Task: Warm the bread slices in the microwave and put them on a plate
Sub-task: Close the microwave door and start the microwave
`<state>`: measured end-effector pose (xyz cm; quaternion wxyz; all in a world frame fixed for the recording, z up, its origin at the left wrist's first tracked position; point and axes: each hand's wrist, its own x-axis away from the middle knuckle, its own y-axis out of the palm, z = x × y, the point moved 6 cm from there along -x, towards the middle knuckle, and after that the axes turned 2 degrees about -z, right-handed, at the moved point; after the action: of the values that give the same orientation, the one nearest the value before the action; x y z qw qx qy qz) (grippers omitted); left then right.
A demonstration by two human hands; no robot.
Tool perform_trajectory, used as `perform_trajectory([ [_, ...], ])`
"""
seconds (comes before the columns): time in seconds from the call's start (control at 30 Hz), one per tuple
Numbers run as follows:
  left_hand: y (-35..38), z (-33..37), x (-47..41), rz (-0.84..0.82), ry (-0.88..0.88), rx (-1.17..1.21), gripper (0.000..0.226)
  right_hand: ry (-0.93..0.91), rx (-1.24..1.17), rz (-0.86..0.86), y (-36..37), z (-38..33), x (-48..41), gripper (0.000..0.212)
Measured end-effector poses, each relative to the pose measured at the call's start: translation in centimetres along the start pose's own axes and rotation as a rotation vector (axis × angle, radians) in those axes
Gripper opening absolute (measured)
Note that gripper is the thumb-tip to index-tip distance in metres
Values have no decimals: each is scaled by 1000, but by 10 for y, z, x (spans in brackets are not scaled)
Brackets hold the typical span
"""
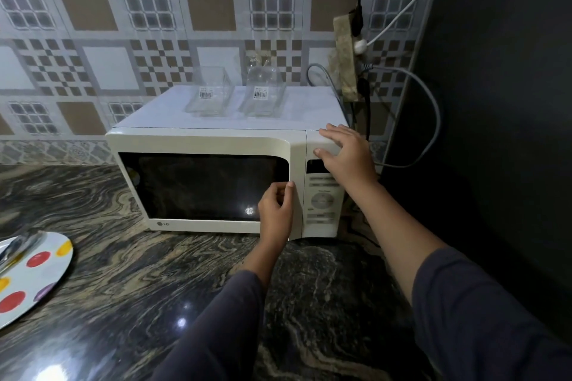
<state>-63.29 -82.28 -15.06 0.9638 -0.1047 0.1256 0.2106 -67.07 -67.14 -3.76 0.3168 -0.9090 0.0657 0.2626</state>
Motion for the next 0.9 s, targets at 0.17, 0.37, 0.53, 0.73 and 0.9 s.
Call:
perform_trajectory([
  [0.17, 1, 0, 3, 10, -2, -27, 27, 34, -7, -25, 2, -1, 0, 44],
  [0.37, -3, 6, 1, -57, -93, -44, 28, 64, 6, 11, 5, -5, 4, 44],
  [0.53, -2, 15, 2, -84, -131, -81, 26, 75, 11, 11, 5, -9, 6, 44],
  [0.73, 0, 15, -1, -125, -116, -139, 27, 93, 24, 7, 3, -9, 6, 45],
  [0.9, 1, 11, -4, -156, -106, -151, 23, 100, 49, 13, 4, -9, 7, 45],
])
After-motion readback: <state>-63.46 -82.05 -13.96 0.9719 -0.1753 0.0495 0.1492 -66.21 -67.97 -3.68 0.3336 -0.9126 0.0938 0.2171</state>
